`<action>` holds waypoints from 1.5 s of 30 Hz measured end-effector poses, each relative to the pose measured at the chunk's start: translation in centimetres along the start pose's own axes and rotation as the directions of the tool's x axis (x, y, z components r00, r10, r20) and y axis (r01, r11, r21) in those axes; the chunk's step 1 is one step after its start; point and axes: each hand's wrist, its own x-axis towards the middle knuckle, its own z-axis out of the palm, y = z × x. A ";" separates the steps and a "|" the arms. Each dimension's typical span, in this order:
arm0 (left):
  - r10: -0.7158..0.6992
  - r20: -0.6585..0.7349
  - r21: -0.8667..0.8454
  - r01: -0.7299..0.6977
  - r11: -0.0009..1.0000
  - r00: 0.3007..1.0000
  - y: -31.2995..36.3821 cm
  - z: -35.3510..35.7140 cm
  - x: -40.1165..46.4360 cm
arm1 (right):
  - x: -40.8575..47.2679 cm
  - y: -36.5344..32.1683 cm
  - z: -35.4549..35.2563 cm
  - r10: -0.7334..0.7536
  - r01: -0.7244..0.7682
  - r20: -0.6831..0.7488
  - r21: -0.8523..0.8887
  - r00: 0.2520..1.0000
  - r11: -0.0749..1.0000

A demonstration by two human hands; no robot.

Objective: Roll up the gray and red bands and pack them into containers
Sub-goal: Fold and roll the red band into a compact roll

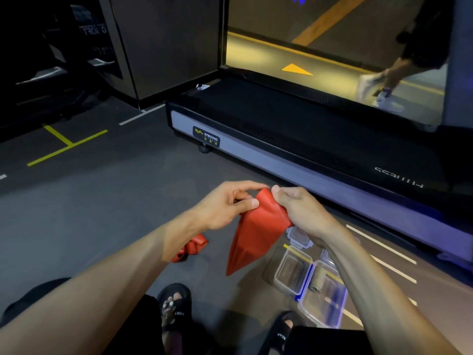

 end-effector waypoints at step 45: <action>-0.061 0.110 -0.396 0.100 0.913 0.992 -0.6 0.1 -0.3 | -0.3 -1.5 0.0 -0.117 0.108 -0.011 -0.297 0.993 0.949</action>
